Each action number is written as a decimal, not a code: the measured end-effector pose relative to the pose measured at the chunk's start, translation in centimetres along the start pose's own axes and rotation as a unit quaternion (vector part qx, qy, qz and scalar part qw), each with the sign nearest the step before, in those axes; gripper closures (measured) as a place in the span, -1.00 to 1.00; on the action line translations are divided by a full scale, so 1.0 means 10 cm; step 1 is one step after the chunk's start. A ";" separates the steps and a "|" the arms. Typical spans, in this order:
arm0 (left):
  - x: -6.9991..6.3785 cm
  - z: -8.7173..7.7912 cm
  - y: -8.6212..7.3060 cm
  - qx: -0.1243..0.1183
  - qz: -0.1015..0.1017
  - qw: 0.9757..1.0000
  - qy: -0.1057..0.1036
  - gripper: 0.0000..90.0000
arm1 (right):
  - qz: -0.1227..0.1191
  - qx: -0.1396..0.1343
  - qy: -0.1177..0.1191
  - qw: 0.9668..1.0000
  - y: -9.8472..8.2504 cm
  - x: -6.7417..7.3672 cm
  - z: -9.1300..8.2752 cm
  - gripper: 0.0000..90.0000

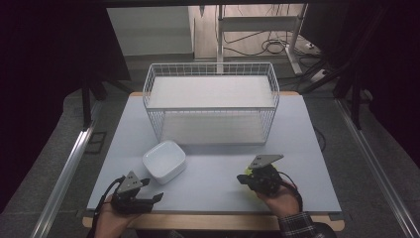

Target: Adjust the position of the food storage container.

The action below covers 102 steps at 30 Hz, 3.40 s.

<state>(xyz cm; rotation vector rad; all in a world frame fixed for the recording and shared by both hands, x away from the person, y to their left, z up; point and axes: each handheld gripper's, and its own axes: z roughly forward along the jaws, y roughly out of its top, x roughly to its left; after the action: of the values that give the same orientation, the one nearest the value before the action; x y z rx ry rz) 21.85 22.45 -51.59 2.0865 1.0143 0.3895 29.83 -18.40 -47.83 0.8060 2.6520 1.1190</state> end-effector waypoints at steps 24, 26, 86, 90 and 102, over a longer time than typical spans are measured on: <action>0.06 0.00 -0.03 0.004 -0.010 1.000 0.025 -0.40 | 0.098 -0.027 -0.095 0.990 -0.44 -0.64 -0.56 0.99; 0.06 0.00 -0.03 0.003 -0.011 1.000 0.025 -0.41 | 0.094 -0.030 -0.094 0.991 -0.42 -0.62 -0.56 0.95; 0.36 1.04 0.74 -0.002 -0.049 0.999 -0.022 0.90 | 0.012 -0.031 -0.022 0.999 0.35 -0.36 0.59 1.00; 0.27 1.10 0.79 -0.008 -0.043 0.999 -0.027 0.99 | 0.020 -0.026 -0.028 0.999 0.37 -0.39 0.70 1.00; 0.14 1.11 0.80 -0.005 -0.050 0.997 -0.053 1.00 | 0.038 -0.017 -0.033 0.999 0.25 -0.34 0.58 1.00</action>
<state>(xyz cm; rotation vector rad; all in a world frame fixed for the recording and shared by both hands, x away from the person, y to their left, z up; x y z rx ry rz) 33.19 14.83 -53.00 2.0168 1.0473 0.2311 35.73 -15.14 -50.42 0.9267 2.5625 1.1317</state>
